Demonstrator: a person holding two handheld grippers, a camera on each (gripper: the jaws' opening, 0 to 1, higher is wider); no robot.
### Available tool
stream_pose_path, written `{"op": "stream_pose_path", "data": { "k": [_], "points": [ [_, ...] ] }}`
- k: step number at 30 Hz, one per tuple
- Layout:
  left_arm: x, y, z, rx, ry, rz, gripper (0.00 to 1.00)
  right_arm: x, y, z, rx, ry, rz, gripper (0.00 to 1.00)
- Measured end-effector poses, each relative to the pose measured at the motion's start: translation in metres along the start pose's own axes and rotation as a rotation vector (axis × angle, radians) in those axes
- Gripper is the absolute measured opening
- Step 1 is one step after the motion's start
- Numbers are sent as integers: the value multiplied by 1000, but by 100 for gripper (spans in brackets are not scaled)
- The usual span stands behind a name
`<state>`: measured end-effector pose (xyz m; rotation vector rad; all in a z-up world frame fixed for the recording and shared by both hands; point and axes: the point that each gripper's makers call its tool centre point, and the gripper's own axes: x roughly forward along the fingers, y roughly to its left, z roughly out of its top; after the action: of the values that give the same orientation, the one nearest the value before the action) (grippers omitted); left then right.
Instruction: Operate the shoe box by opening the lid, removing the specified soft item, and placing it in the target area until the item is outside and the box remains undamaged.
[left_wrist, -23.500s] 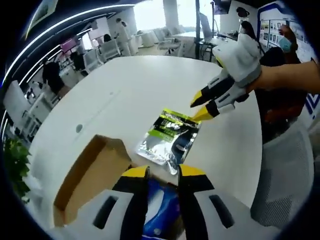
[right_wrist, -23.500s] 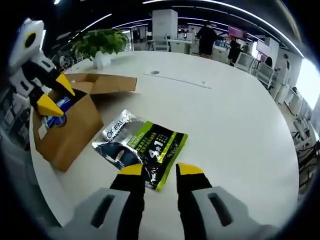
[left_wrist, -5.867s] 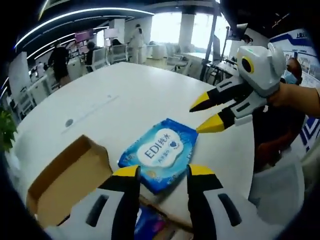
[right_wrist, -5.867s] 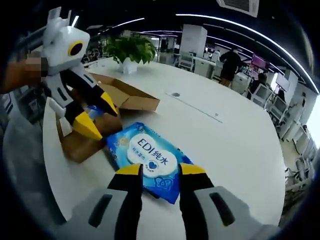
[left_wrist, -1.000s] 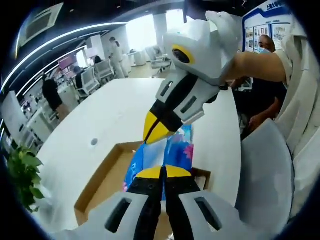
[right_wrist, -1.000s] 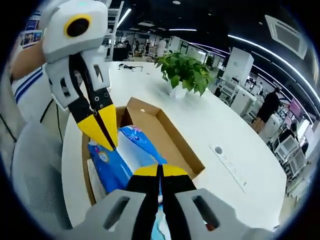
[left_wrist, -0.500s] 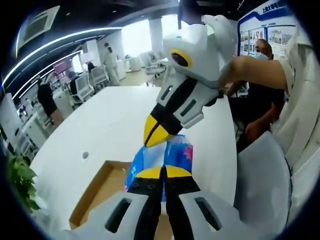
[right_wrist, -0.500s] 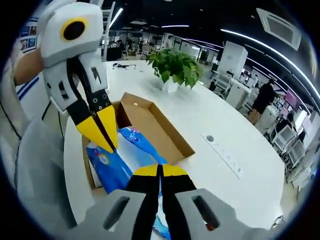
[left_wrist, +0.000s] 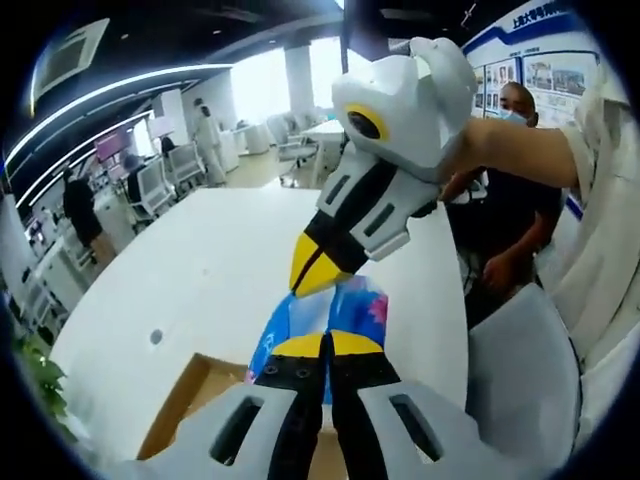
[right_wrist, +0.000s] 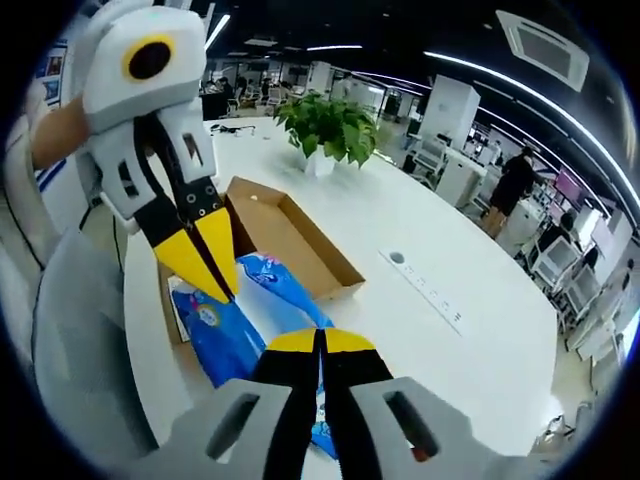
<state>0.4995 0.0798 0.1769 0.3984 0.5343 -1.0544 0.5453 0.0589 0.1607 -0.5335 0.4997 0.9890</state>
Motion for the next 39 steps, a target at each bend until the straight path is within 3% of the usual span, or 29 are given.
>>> {"op": "stream_pose_path", "data": {
  "k": [13,39],
  "points": [
    [35,-8,24,43,-44,-27,0,-14,-30,-28,7,49,-60,0],
    [108,-21,42,112,-84,-46,0,-38,-76,-91,47,124,-139,0]
  ]
}}
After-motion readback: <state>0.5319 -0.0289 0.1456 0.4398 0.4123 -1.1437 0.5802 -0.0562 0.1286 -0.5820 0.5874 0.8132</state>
